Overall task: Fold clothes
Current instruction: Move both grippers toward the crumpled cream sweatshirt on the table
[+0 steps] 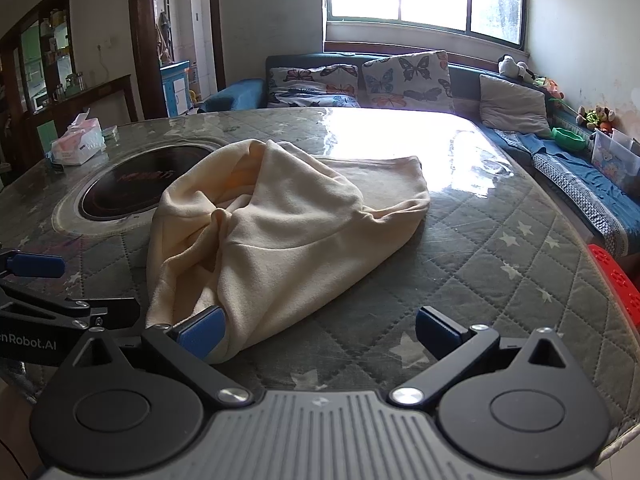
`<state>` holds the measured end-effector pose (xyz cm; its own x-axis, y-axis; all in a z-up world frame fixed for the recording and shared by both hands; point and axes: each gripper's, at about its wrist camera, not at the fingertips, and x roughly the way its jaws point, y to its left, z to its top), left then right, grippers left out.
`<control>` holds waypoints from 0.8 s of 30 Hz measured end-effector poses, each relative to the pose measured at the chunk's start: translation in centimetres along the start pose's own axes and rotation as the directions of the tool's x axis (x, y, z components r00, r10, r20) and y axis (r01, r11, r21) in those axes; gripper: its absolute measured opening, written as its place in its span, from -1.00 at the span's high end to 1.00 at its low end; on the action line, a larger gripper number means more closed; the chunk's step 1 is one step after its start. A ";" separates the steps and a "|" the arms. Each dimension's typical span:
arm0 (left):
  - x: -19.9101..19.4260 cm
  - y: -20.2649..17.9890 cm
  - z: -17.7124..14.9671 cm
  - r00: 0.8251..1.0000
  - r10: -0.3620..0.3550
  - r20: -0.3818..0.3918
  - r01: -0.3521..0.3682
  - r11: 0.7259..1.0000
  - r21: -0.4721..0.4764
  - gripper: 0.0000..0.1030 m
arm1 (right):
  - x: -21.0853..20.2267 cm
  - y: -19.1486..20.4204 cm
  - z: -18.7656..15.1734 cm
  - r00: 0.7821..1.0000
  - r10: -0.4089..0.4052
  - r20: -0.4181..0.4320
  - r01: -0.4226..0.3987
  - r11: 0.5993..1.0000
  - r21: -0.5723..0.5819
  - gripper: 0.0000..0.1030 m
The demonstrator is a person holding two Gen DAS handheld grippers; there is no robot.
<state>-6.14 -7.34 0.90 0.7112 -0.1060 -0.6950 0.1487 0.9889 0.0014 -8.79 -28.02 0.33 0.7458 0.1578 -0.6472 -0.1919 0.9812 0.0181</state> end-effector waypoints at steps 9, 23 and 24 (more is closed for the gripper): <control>0.1 -0.2 0.1 1.000 -0.002 -0.003 0.002 1.000 0.011 -1.00 | 0.0 -0.2 0.0 1.000 -0.002 -0.002 0.002 1.000 0.007 -0.98; 0.7 -0.1 0.6 1.000 -0.007 -0.010 0.008 1.000 0.021 -1.00 | 0.6 -0.4 0.5 1.000 0.006 -0.012 -0.005 1.000 0.009 -0.92; 0.7 -0.1 0.7 1.000 -0.008 -0.011 0.008 1.000 0.021 -1.00 | 0.7 -0.4 0.6 1.000 0.006 -0.012 -0.006 1.000 0.009 -0.92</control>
<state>-5.14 -7.60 0.92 0.7024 -0.1130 -0.7028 0.1694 0.9855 0.0109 -7.81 -28.27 0.32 0.7367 0.1620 -0.6565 -0.1905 0.9813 0.0284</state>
